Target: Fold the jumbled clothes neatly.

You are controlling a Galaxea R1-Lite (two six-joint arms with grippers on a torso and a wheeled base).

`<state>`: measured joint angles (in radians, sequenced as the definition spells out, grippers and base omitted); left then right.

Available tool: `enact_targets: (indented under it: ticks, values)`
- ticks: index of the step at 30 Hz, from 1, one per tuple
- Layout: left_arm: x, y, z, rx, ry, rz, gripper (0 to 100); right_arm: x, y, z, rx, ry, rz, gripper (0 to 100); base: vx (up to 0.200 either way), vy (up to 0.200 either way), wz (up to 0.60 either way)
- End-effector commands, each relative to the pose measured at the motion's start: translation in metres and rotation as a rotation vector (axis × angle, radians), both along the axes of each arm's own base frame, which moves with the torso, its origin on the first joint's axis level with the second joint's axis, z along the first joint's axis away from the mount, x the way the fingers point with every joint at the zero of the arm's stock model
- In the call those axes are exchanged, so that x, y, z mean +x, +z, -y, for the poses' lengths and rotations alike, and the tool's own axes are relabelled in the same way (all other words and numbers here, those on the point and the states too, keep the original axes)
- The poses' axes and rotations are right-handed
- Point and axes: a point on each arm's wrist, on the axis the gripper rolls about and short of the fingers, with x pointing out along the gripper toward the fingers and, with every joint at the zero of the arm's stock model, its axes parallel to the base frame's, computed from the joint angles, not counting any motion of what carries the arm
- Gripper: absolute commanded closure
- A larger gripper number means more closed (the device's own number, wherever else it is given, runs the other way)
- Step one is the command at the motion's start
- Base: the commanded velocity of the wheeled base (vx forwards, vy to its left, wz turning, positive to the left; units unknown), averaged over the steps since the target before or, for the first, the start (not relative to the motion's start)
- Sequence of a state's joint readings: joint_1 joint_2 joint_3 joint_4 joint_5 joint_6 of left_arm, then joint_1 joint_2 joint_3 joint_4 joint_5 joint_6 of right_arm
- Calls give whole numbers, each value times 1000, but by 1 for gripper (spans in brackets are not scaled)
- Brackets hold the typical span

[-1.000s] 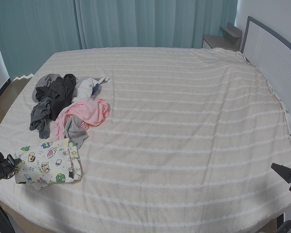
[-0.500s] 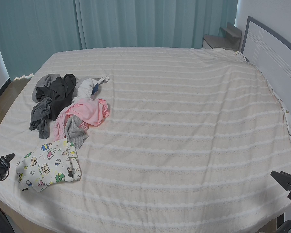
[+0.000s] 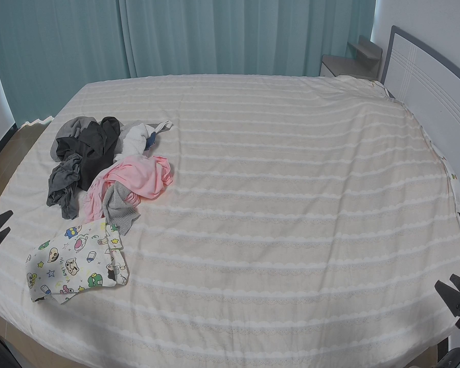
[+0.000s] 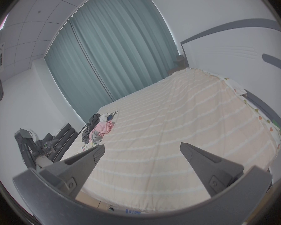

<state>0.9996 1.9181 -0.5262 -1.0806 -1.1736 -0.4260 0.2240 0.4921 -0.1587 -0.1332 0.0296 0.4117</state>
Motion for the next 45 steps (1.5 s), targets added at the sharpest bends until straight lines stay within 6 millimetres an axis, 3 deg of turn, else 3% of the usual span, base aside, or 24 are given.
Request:
enact_targets:
  ticks: [1, 2, 3, 7, 8, 11, 16, 20, 24, 25, 36, 41, 45]
  values:
    - [-56, 91, 90, 111, -322, 170, 0, -26, -21, 6, -51, -116, 146, 0, 0, 0, 0]
    - [-63, 99, 122, 99, -430, 175, 0, -30, -23, 6, -52, -164, 161, 0, 0, 0, 0]
    - [-64, 100, 127, 96, -449, 176, 0, -31, -23, 6, -53, -172, 160, 0, 0, 0, 0]
    - [-79, 111, 188, 54, -709, 180, 0, -43, -26, 5, -56, -232, 187, 0, 0, 0, 0]
    - [-80, 112, 192, 50, -734, 180, 0, -44, -27, 5, -56, -232, 188, 0, 0, 0, 0]
    - [-105, 114, 234, 6, -1030, 178, 0, -52, -32, 4, -57, -235, 176, 0, 0, 0, 0]
    - [-136, 106, 251, -6, -1207, 184, 0, -52, -29, 4, -67, -225, 188, 0, 0, 0, 0]
    - [-163, 91, 256, 0, -1296, 201, 0, -49, -42, 4, -179, -203, 159, 0, 0, 0, 0]
    - [-174, 84, 257, -11, -1299, 191, 0, -46, -50, 4, -220, -196, 150, 0, 0, 0, 0]
    - [-184, 73, 258, -25, -1304, 172, 0, -42, -55, 4, -246, -176, 203, 0, 0, 0, 0]
    - [-225, 30, 260, 34, -1304, 236, 0, -45, -57, 3, -390, -61, 266, 0, 0, 0, 0]
    - [-219, 27, 260, 79, -1215, 332, 0, -48, -59, 3, -468, -75, 290, 0, 0, 0, 0]
    - [-209, 20, 258, 161, -917, 445, 0, -48, -63, 5, -435, -131, 235, 0, 0, 0, 0]
